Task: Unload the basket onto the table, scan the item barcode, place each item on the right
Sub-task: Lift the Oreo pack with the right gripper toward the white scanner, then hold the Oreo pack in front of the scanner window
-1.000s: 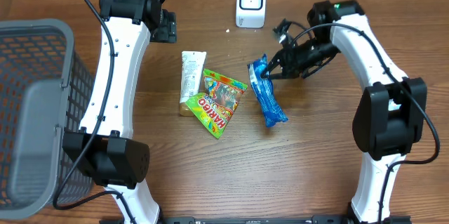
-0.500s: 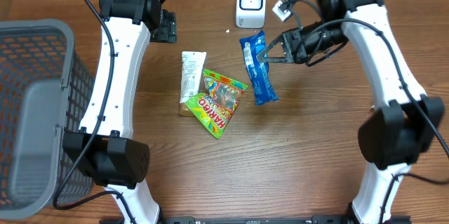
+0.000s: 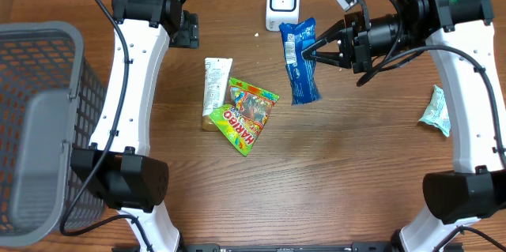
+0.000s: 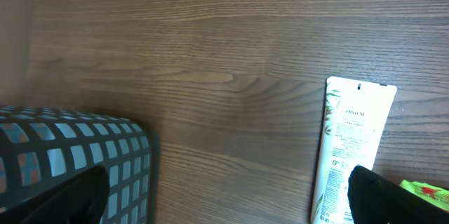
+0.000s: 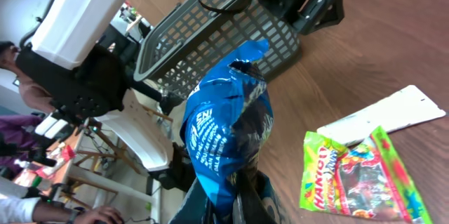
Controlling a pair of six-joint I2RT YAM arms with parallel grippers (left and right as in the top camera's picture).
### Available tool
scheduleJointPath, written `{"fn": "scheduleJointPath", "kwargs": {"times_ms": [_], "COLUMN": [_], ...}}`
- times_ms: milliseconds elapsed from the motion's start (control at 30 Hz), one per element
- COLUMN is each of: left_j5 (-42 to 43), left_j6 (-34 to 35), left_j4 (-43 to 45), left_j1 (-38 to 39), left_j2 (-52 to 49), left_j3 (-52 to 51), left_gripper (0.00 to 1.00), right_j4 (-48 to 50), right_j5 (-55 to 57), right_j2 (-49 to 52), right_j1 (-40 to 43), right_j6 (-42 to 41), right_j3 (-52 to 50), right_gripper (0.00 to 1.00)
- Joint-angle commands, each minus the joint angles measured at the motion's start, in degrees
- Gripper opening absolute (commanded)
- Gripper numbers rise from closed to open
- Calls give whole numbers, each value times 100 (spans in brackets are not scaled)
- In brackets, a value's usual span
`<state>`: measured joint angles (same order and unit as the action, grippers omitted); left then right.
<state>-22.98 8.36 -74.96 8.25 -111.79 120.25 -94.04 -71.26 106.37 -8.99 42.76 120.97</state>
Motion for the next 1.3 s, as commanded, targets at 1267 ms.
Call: {"fn": "scheduleJointPath", "kwargs": {"times_ms": [1267], "left_j5": [-74], "left_j6": [-87], "left_j4": [24], "left_j1": [35], "left_j2": [-83], "left_j3": [-4], "left_gripper": [100], "right_j4": [6109], "right_j5": [10386], "right_j2": [2391], "right_j1": [-1615], "right_j6": [-1851], "right_j3": [17], "right_gripper": [4]}}
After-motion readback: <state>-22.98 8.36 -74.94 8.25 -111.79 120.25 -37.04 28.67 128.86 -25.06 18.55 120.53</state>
